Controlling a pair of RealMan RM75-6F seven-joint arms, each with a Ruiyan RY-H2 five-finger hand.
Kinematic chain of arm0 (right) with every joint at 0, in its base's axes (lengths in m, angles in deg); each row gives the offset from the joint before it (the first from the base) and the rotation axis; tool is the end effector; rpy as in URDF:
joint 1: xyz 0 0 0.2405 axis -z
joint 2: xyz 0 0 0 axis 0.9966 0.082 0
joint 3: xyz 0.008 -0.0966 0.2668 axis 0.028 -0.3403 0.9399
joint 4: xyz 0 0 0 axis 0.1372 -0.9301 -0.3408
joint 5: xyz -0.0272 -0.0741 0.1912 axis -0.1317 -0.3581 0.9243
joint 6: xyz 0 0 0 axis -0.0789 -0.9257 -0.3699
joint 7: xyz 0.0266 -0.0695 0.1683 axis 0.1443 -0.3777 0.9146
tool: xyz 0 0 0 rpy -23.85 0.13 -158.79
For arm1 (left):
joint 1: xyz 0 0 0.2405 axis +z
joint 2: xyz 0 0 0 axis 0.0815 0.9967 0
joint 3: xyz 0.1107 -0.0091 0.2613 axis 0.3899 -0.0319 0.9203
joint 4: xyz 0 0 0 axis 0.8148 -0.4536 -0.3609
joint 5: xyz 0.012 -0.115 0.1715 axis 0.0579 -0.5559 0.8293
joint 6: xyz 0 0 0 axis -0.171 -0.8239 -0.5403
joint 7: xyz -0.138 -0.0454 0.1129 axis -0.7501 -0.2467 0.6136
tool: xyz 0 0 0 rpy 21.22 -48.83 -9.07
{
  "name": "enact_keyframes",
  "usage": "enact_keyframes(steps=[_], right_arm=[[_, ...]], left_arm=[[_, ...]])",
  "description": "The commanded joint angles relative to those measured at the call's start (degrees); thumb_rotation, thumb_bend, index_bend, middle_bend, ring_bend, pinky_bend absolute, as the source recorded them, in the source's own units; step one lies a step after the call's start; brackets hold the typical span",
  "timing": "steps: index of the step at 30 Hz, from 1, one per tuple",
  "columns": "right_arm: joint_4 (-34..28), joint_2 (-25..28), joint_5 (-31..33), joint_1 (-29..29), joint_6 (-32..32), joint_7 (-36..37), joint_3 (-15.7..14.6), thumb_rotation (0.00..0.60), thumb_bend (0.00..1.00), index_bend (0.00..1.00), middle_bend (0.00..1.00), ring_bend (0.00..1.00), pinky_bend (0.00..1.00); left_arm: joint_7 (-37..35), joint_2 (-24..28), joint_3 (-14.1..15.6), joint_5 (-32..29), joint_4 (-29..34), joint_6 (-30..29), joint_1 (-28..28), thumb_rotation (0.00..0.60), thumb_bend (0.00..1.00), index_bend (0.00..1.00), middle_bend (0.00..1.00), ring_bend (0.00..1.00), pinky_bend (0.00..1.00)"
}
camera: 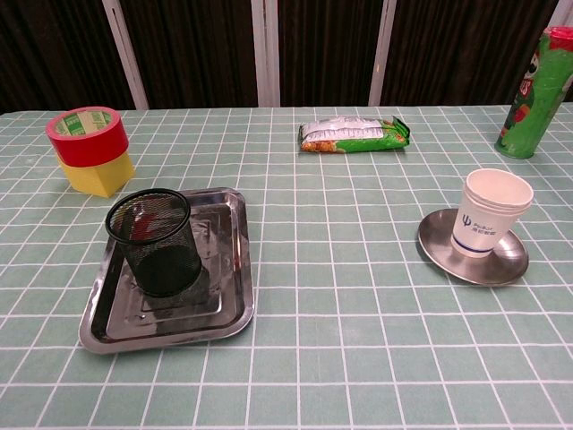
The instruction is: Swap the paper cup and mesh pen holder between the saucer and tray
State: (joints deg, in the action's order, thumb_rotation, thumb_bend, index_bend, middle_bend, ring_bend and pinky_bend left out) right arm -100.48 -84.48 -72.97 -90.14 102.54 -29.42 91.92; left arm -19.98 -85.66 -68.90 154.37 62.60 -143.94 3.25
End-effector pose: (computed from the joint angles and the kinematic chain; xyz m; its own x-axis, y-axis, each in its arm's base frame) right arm -0.3326 -0.2316 0.1864 0.4843 0.0692 0.8722 -0.8744 0.0053 0.4851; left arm -0.3093 0.1971 0.1824 0.4030 -0.0546 0.9136 0.9143 -0.0192 -0.4045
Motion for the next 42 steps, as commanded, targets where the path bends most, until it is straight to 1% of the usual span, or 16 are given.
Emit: enact_keyframes(steps=[1, 8, 12, 16, 20, 27, 30, 32, 37, 41, 42], right_arm=[[0.1, -0.2, 0.2, -0.2, -0.4, -0.4, 0.0, 0.6, 0.0, 0.02, 0.0, 0.0, 0.0], [-0.5, 0.0, 0.4, -0.2, -1.1, -0.9, -0.4, 0.6, 0.0, 0.02, 0.0, 0.0, 0.0], [-1.5, 0.6, 0.8, 0.0, -1.3, 0.1, -0.4, 0.6, 0.0, 0.02, 0.0, 0.0, 0.0], [-1.9, 0.9, 1.5, 0.2, -1.6, 0.0, -0.4, 0.6, 0.0, 0.02, 0.0, 0.0, 0.0], [-1.9, 1.0, 1.5, 0.0, -2.0, 0.5, -0.4, 0.6, 0.0, 0.02, 0.0, 0.0, 0.0], [-2.3, 0.9, 0.6, -0.6, -2.6, 0.8, -0.5, 0.6, 0.0, 0.02, 0.0, 0.0, 0.0], [-2.5, 1.0, 0.7, -2.4, -4.7, -1.8, 0.1, 0.6, 0.0, 0.02, 0.0, 0.0, 0.0], [-3.6, 1.4, 1.9, -4.9, -8.6, -3.5, 0.9, 0.6, 0.0, 0.02, 0.0, 0.0, 0.0], [-7.6, 2.2, 5.4, -11.1, -18.3, -4.5, 3.0, 0.6, 0.0, 0.02, 0.0, 0.0, 0.0], [-8.7, 1.5, 9.5, -15.9, -25.8, -7.3, 4.2, 0.6, 0.0, 0.02, 0.0, 0.0, 0.0], [-8.8, 1.2, 10.4, -16.6, -26.9, -8.1, 4.4, 0.6, 0.0, 0.02, 0.0, 0.0, 0.0]], left_arm=[[-0.2, 0.2, -0.3, -0.5, 0.0, 0.0, 0.0, 0.6, 0.07, 0.21, 0.0, 0.0, 0.11], [0.3, 0.0, 0.0, 0.2, 0.2, -0.2, 0.1, 0.6, 0.07, 0.21, 0.0, 0.0, 0.11], [0.4, -0.2, 0.2, 0.8, 0.3, -0.3, 0.1, 0.6, 0.07, 0.21, 0.0, 0.0, 0.11], [0.6, -0.1, 0.0, 0.0, 0.4, 0.1, 0.1, 0.6, 0.07, 0.21, 0.0, 0.0, 0.11], [1.2, -0.4, -0.3, 0.0, 0.5, -1.2, 0.5, 0.6, 0.07, 0.21, 0.0, 0.0, 0.11], [-0.5, 0.0, -0.3, -0.1, 0.7, -0.9, 0.5, 0.6, 0.07, 0.21, 0.0, 0.0, 0.11], [-0.7, 0.2, -0.2, 0.2, 0.6, -1.0, 0.5, 0.6, 0.07, 0.21, 0.0, 0.0, 0.11], [-0.3, 0.1, -0.1, 0.2, 0.7, -0.7, 0.5, 0.6, 0.07, 0.21, 0.0, 0.0, 0.11], [0.5, -0.3, -0.2, -0.1, 0.7, -0.4, 0.3, 0.6, 0.07, 0.21, 0.0, 0.0, 0.11], [1.1, -0.5, -0.6, -1.0, 0.7, -0.1, 0.2, 0.6, 0.07, 0.21, 0.0, 0.0, 0.11], [1.1, -0.6, -0.6, -1.1, 0.7, -0.1, 0.2, 0.6, 0.07, 0.21, 0.0, 0.0, 0.11]])
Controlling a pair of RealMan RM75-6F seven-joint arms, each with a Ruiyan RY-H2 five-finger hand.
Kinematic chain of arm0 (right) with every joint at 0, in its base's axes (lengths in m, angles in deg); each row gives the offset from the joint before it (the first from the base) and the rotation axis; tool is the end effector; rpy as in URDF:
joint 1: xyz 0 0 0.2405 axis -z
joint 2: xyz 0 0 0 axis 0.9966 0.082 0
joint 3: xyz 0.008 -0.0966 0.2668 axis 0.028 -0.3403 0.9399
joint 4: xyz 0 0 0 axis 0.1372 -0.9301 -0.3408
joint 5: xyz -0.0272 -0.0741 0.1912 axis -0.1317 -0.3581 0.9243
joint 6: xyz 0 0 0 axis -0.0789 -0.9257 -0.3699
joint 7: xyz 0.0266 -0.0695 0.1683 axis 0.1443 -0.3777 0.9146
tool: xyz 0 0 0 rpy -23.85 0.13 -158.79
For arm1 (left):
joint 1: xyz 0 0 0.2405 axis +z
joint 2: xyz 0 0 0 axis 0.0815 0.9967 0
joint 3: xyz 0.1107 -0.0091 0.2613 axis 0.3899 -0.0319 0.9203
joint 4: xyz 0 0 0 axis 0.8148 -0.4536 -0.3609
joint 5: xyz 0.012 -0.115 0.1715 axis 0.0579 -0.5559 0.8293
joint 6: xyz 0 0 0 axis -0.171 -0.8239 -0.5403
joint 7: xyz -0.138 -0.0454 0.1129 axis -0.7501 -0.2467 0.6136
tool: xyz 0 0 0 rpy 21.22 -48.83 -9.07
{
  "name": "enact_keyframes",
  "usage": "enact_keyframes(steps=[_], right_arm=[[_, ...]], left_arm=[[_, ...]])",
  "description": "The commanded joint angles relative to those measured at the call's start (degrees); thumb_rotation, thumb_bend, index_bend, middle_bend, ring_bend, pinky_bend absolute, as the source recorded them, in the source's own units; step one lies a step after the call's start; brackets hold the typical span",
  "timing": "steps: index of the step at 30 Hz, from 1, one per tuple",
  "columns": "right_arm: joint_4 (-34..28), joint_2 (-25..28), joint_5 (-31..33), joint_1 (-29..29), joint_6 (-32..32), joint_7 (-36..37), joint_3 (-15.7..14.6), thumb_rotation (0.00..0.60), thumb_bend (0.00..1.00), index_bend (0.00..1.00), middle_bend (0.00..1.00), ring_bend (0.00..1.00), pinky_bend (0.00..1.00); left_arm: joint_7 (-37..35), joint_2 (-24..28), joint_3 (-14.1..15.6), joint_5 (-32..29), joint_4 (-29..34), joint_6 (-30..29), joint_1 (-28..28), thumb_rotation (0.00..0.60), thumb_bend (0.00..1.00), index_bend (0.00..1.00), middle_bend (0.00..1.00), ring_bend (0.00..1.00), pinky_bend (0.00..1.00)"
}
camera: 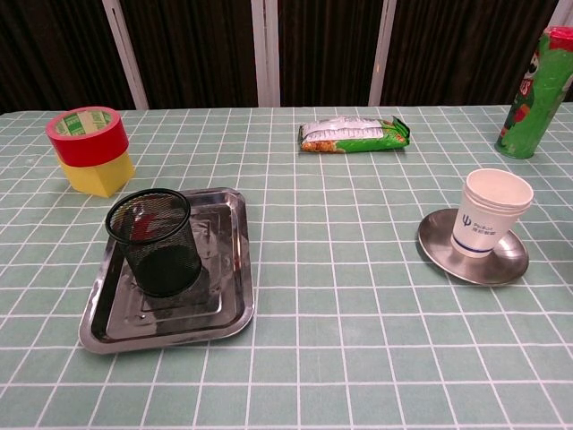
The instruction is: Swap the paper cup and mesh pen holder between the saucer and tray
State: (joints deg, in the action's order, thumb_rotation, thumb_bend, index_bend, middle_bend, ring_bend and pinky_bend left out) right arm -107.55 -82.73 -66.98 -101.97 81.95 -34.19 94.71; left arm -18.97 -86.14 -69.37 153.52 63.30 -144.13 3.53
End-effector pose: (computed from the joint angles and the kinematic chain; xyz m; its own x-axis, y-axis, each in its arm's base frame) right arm -0.2870 -0.2987 0.1374 0.4753 -0.1625 0.8647 -0.8782 -0.1472 0.4550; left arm -0.3091 0.1971 0.1818 0.4005 -0.0623 0.9142 0.9160 0.0004 -0.4012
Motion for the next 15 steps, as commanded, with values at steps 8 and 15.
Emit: enact_keyframes(steps=[8, 15], right_arm=[[-1.0, -4.5, 12.2, -10.8, -12.2, -10.7, 2.7, 0.6, 0.0, 0.04, 0.0, 0.0, 0.0], [-0.8, -6.6, 17.4, -14.5, -14.3, -15.3, 2.8, 0.6, 0.0, 0.1, 0.04, 0.06, 0.0]], left_arm=[[0.3, -0.1, -0.7, -1.7, -0.1, 0.4, -0.1, 0.6, 0.07, 0.21, 0.0, 0.0, 0.11], [0.9, -0.4, -0.9, -2.0, -0.1, 0.4, -0.1, 0.6, 0.07, 0.21, 0.0, 0.0, 0.11]])
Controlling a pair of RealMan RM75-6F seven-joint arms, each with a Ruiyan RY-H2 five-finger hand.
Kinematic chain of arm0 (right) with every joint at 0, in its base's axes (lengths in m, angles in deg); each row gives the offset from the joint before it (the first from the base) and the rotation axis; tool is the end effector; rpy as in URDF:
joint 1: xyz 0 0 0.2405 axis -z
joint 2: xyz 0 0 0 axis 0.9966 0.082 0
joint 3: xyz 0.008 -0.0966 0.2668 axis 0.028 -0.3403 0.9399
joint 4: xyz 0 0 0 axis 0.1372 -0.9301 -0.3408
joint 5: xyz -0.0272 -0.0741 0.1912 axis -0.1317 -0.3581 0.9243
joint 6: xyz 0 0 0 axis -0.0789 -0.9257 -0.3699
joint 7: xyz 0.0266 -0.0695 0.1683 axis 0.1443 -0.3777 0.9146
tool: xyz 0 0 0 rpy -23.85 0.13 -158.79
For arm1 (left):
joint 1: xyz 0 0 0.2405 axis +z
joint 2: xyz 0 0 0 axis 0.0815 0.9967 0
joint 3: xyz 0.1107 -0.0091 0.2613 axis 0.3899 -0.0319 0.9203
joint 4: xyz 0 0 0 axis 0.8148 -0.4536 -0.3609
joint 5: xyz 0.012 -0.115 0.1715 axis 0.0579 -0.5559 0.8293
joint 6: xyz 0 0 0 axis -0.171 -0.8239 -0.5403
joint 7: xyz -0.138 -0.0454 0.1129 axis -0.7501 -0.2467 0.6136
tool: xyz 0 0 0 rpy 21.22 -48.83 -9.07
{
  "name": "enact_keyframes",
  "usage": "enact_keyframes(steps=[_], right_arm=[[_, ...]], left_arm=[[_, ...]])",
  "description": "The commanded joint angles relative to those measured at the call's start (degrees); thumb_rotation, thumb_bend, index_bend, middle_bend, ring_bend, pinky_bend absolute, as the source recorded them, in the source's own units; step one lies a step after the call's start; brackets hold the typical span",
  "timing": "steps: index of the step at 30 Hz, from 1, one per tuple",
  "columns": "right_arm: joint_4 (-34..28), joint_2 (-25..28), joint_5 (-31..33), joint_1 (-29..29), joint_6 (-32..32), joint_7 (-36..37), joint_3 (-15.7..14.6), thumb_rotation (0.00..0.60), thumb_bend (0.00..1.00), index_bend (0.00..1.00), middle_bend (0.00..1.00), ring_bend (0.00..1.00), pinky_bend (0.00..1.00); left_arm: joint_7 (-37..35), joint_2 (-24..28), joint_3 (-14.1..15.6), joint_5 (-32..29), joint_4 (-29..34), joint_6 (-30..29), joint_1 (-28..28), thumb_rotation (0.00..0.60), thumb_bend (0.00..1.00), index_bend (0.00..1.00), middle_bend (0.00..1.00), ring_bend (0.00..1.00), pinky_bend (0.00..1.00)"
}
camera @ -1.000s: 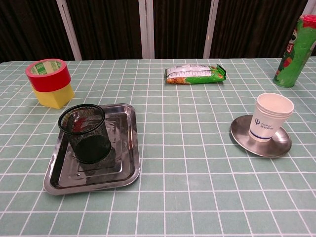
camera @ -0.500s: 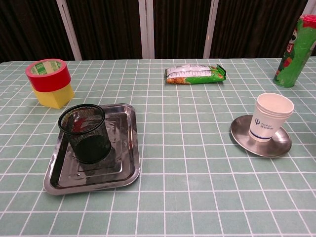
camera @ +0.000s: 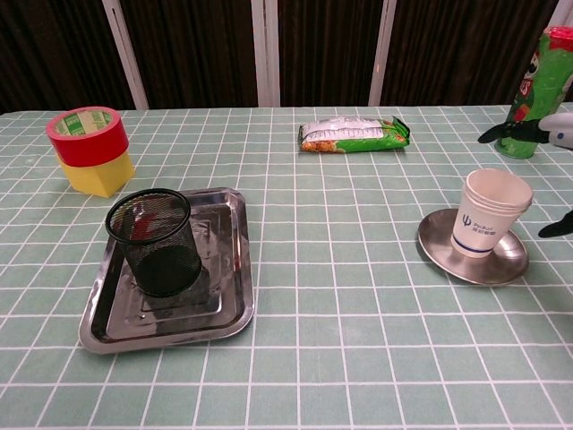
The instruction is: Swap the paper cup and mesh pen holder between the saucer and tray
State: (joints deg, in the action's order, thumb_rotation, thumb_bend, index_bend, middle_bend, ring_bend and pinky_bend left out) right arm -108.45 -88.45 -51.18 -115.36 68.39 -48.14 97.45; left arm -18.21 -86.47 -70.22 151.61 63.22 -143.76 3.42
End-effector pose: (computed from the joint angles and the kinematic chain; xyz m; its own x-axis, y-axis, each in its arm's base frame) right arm -0.2372 -0.3568 0.0753 0.5344 -0.3004 0.7900 -0.8438 -0.2438 0.4781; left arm -0.3135 0.2006 0.1833 0.4085 -0.0671 0.9103 0.9128 0.0310 -0.4073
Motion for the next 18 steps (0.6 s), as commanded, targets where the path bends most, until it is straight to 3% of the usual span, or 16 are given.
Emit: enact_keyframes(steps=[1, 10, 18], right_arm=[[0.2, -1.3, 2.2, -1.6, -0.9, -2.0, 0.0, 0.6, 0.0, 0.11, 0.05, 0.07, 0.0], [2.6, -4.9, 5.7, -4.5, -0.1, -5.3, -0.2, 0.6, 0.02, 0.22, 0.22, 0.26, 0.03], [4.9, -7.1, 6.1, -5.9, 2.3, -7.2, -0.7, 0.6, 0.09, 0.37, 0.36, 0.45, 0.21]], left_arm=[[0.2, -0.1, 0.0, -0.1, 0.0, 0.1, 0.0, 0.6, 0.07, 0.21, 0.0, 0.0, 0.11], [0.5, -0.4, -0.4, -0.6, 0.1, -0.3, 0.1, 0.6, 0.07, 0.21, 0.0, 0.0, 0.11], [0.5, -0.3, -0.6, -1.1, 0.3, -0.3, 0.2, 0.6, 0.07, 0.21, 0.0, 0.0, 0.11]])
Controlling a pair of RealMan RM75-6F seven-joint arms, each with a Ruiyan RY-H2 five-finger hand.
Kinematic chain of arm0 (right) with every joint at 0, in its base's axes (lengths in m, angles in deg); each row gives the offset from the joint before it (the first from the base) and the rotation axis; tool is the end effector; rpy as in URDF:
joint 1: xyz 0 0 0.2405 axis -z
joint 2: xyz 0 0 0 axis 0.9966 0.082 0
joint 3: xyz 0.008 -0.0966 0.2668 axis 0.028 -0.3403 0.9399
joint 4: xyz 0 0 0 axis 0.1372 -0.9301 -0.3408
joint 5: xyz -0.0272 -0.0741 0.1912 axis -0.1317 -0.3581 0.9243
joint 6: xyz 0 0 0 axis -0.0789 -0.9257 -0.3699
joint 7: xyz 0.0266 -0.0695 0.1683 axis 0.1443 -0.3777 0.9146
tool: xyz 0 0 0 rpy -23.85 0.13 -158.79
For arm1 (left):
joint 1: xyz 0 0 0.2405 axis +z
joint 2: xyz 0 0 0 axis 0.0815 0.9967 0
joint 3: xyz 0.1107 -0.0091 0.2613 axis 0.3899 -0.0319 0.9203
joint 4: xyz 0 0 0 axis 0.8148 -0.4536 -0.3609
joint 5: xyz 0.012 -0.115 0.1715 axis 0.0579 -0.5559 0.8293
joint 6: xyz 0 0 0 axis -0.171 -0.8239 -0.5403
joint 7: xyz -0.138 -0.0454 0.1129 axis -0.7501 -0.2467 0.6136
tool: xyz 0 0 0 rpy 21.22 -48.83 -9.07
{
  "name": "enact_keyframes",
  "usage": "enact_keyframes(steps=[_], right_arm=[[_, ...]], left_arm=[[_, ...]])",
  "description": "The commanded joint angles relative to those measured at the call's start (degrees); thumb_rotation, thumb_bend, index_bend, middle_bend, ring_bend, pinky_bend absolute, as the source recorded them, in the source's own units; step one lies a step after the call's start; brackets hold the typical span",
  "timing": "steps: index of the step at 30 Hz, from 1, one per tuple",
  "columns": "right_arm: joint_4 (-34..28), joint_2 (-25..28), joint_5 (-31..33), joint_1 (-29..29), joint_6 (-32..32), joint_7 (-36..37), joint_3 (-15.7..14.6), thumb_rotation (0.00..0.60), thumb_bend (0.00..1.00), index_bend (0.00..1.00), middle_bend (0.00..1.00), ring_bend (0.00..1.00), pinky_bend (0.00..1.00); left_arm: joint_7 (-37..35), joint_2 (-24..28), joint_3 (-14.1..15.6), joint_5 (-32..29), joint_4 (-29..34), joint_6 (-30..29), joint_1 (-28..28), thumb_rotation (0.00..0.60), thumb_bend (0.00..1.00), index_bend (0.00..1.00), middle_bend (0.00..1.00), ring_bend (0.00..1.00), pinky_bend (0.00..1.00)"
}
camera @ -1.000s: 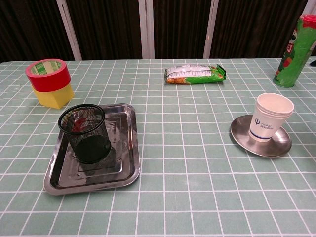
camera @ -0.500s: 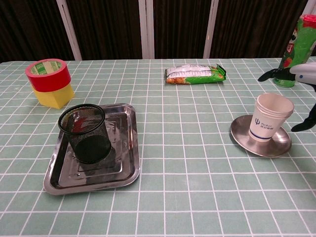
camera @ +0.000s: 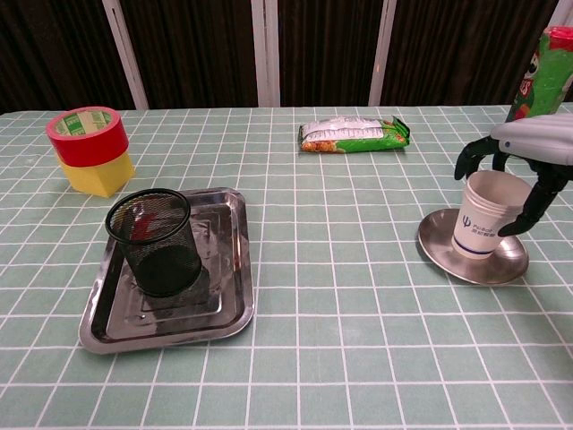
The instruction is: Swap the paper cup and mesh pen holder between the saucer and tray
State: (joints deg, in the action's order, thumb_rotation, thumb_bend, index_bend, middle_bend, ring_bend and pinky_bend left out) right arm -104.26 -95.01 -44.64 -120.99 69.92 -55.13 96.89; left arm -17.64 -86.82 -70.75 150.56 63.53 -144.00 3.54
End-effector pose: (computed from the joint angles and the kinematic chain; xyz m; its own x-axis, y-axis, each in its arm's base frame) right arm -0.2203 -0.3807 0.0442 0.5780 -0.2796 0.7667 -0.8145 -0.2551 0.5210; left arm -0.3147 0.2015 0.1842 0.4070 -0.0765 0.9102 0.9133 0.0515 -0.4041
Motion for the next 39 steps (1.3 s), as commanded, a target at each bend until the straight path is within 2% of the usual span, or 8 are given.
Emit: enact_keyframes(steps=[1, 7, 13, 23, 28, 34, 37, 39], right_arm=[[1.0, -0.8, -0.7, -0.3, 1.1, -0.2, -0.2, 0.6, 0.1, 0.39, 0.38, 0.47, 0.22], [3.0, -1.8, -3.3, -0.5, 3.1, 1.1, -0.2, 0.6, 0.18, 0.48, 0.46, 0.55, 0.31], [2.4, -1.5, -4.2, -2.3, 2.9, 1.5, 1.2, 0.6, 0.19, 0.49, 0.46, 0.56, 0.31], [4.7, -4.5, 4.6, -11.6, -5.8, 0.8, 6.9, 0.6, 0.19, 0.49, 0.46, 0.55, 0.31], [10.8, -8.8, 8.9, -16.4, -9.0, 0.2, 7.4, 0.6, 0.19, 0.49, 0.46, 0.54, 0.31], [16.7, -12.9, 11.1, -19.4, -11.6, 1.3, 6.7, 0.6, 0.19, 0.49, 0.46, 0.52, 0.28], [17.4, -14.0, 11.2, -20.3, -12.5, 2.2, 6.3, 0.6, 0.19, 0.44, 0.38, 0.45, 0.22], [17.3, -14.1, 11.2, -20.7, -13.0, 2.7, 6.0, 0.6, 0.14, 0.31, 0.23, 0.34, 0.12]], left_arm=[[-0.1, 0.0, -0.1, 0.0, 0.0, -0.1, 0.1, 0.6, 0.07, 0.21, 0.0, 0.0, 0.11], [-0.4, 0.1, 0.0, 0.0, 0.2, -0.2, 0.1, 0.6, 0.07, 0.2, 0.0, 0.0, 0.11], [-0.6, 0.1, -0.1, -0.2, 0.2, -0.1, 0.1, 0.6, 0.07, 0.2, 0.0, 0.0, 0.11], [0.0, -0.2, -1.0, -2.3, -0.5, 0.7, -0.2, 0.6, 0.07, 0.2, 0.0, 0.0, 0.11], [0.3, -0.4, -1.2, -3.4, -0.8, 2.1, -0.8, 0.6, 0.07, 0.2, 0.0, 0.0, 0.11], [-0.4, -0.1, -1.6, -4.5, -1.0, 2.4, -0.9, 0.6, 0.07, 0.2, 0.0, 0.0, 0.11], [-0.8, 0.1, -1.7, -4.7, -1.0, 2.2, -0.7, 0.6, 0.07, 0.2, 0.0, 0.0, 0.11], [-1.0, 0.2, -1.7, -4.6, -1.0, 2.1, -0.7, 0.6, 0.07, 0.2, 0.0, 0.0, 0.11]])
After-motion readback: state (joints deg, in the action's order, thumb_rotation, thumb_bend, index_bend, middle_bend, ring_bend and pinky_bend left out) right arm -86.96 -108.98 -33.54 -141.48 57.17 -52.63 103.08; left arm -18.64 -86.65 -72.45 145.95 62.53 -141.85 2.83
